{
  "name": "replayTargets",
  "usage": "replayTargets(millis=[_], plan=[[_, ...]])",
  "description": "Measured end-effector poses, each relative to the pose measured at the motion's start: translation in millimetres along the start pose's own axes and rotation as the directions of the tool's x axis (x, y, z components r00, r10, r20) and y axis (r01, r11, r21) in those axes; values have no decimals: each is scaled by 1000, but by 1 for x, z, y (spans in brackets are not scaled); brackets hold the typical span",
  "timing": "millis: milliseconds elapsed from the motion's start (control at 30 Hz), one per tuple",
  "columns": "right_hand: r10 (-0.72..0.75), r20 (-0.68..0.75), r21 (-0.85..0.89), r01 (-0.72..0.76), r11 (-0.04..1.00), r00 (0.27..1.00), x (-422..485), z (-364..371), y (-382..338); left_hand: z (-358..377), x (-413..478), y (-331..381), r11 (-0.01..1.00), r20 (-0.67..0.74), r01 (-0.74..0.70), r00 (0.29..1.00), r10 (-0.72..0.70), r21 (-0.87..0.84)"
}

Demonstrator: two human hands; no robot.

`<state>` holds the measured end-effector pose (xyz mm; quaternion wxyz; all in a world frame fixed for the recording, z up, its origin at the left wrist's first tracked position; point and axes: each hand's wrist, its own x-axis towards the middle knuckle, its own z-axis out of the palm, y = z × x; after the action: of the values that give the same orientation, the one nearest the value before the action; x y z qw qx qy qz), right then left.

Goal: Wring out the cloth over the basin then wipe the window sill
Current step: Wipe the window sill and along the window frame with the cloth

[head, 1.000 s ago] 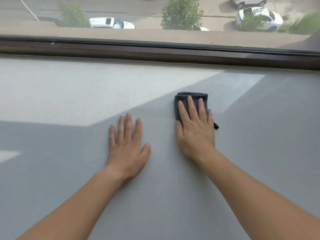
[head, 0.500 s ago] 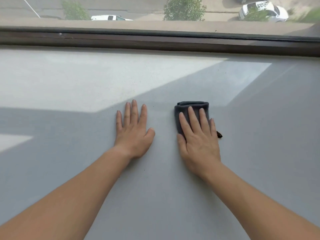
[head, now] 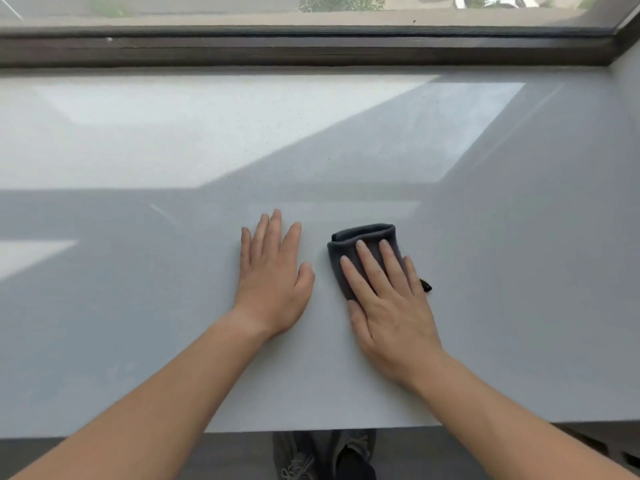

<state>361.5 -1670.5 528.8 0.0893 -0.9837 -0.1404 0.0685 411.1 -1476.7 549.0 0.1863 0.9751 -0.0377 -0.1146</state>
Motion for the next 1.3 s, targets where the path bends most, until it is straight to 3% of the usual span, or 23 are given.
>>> replayTargets(millis=[67,167,233,300,367,433,500,567,633,700,767,867,967,1000,1067,1167,1233,1300], plan=[[-13,28,-25,13,1000,1000,-9,-3,29,4,-13,-4,1000,55,-1,998,0,28],[299,7,16,-299,954,954,0,-15,66,9,-19,-13,995,93,-42,995,34,88],[434,-24,38,-433,901,901,-3,-13,49,11,-19,-14,989,116,-54,993,37,140],[349,-42,17,-348,937,936,-28,-4,7,11,-19,-13,986,126,-54,991,34,160],[161,-6,-5,-161,987,987,-65,6,-29,10,-20,-12,985,131,-59,991,38,165],[27,17,-9,-27,1000,1000,-85,8,-32,9,-20,-13,984,131,-61,991,40,165],[-19,16,-29,20,999,1000,-83,7,-7,9,-20,-13,984,137,-60,990,37,168],[131,10,-38,-130,991,991,-75,1,27,10,-21,-14,983,143,-63,989,38,175],[375,8,0,-375,927,927,-68,-6,53,11,-22,-14,982,137,-58,990,33,179],[489,-29,2,-489,872,872,-68,-5,44,12,-22,-13,982,124,-50,992,27,184],[419,-63,-17,-421,907,906,-78,2,9,12,-23,-9,983,112,-29,994,9,179],[156,-9,-13,-156,988,988,-106,13,-30,11,-22,1,991,80,17,996,-28,129],[-6,5,-25,6,1000,1000,-113,10,-1,10,-20,6,994,63,8,998,-15,110],[13,10,-42,-13,999,1000,-111,8,16,10,-19,8,995,61,-7,998,0,104],[215,-4,-22,-215,976,977,-101,0,56,10,-17,10,996,61,-19,998,14,82],[520,-27,38,-519,854,854,-85,-11,86,12,-12,16,997,74,-42,997,37,57],[549,-65,9,-549,836,834,-79,-7,68,14,-6,23,997,76,-65,995,61,44],[438,-67,-10,-439,898,897,-82,-2,40,15,0,31,995,72,-89,994,86,38]])
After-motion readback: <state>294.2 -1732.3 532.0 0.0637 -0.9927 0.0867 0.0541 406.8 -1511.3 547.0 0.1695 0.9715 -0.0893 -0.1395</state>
